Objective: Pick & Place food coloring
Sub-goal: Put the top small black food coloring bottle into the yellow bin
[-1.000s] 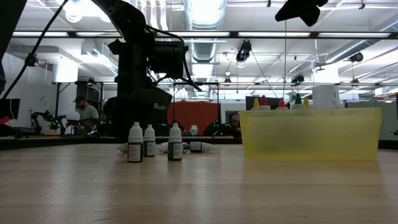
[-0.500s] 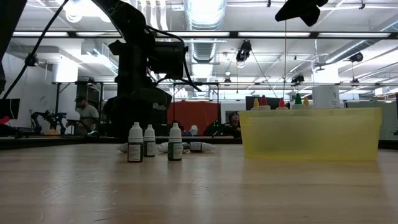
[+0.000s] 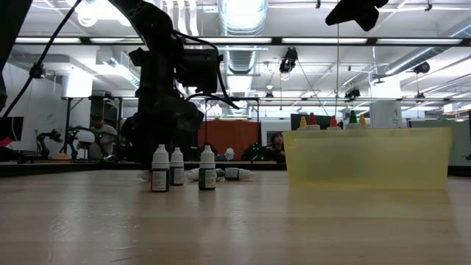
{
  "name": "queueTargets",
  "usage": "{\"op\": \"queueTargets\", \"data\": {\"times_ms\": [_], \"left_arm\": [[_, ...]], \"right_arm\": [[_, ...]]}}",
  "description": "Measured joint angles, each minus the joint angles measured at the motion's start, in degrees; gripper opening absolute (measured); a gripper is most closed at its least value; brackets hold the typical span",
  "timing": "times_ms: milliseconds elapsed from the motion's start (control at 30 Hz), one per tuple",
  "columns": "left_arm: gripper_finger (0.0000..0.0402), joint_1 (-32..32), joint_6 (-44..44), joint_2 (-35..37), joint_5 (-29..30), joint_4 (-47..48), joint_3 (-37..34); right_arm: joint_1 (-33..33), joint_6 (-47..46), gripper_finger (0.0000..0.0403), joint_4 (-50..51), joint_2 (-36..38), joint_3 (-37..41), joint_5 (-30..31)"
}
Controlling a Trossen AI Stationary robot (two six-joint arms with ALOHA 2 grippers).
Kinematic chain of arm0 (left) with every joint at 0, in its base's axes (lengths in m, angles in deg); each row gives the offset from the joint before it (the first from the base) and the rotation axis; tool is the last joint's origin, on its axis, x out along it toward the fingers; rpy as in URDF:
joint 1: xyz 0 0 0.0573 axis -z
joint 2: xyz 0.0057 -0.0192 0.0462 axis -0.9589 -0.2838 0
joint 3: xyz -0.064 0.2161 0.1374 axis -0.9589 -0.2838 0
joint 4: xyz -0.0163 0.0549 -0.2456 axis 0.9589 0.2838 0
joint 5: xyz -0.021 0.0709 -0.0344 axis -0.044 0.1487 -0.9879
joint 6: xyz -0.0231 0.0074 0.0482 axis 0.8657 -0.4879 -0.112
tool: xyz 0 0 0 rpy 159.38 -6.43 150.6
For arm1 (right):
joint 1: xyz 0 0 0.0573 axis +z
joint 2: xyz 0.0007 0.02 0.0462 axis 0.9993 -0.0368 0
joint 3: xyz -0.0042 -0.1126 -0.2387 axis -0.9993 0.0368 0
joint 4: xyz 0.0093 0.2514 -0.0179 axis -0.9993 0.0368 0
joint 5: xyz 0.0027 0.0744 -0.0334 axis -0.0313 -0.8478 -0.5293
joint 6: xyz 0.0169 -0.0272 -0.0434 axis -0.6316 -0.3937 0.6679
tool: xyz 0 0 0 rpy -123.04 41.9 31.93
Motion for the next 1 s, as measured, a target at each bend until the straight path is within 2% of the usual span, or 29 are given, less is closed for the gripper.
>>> {"op": "queueTargets", "data": {"times_ms": [267,467,733,1000], "left_arm": [[0.0049,-0.54,-0.39,0.8,0.08,0.32,0.66],[0.0049,-2.15,-2.51,1.57,-0.03,4.45,5.49],[0.0049,-4.88,-7.48,1.6,0.57,9.96,19.66],[0.0049,-7.16,-13.99,1.68,6.84,13.18,36.94]], "right_arm": [[0.0,0.0,0.0009,0.0,0.0,0.0,-0.01],[0.01,0.0,0.0009,0.0,0.0,0.0,-0.03],[-0.01,0.26,0.0009,0.02,0.09,0.0,-0.1],[0.01,1.44,0.0009,-0.01,1.58,-0.02,-0.1]]}}
